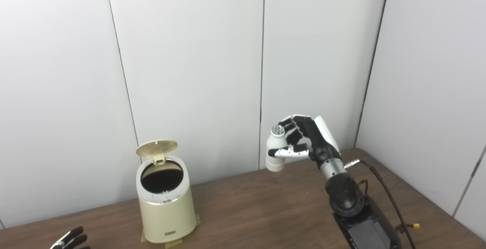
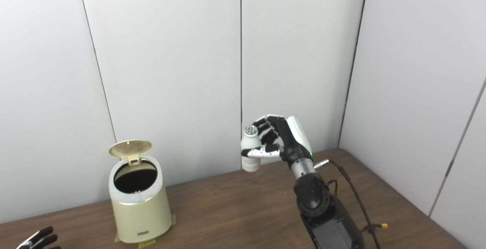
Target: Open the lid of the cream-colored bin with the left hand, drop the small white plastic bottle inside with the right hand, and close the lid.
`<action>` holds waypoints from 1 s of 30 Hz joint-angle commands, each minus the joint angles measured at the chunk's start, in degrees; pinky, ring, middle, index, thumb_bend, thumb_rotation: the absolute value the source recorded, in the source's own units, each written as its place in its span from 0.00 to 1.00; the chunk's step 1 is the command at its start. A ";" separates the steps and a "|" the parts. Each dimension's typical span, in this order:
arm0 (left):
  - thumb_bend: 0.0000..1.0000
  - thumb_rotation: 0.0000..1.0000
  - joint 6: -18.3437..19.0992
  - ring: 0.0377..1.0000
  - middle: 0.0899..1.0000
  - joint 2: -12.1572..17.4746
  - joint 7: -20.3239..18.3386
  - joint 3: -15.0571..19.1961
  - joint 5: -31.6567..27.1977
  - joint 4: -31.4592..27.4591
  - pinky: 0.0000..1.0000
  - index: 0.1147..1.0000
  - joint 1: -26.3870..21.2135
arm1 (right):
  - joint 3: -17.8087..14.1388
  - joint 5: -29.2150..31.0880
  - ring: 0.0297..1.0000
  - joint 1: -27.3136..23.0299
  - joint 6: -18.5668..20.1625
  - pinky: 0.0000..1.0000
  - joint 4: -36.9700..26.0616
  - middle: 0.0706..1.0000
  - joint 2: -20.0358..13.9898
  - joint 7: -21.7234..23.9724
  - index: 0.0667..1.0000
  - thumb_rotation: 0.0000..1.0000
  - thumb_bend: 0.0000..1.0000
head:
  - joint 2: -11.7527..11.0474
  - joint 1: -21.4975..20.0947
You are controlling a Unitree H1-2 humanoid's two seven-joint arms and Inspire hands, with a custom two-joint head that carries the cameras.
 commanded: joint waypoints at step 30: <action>0.67 0.23 -8.16 0.75 0.77 -4.35 4.92 -2.67 3.82 5.50 0.71 0.79 -2.01 | 10.40 -3.15 0.37 -14.87 -1.90 0.32 0.09 0.45 12.13 6.99 0.49 0.00 0.52 | 0.67 17.08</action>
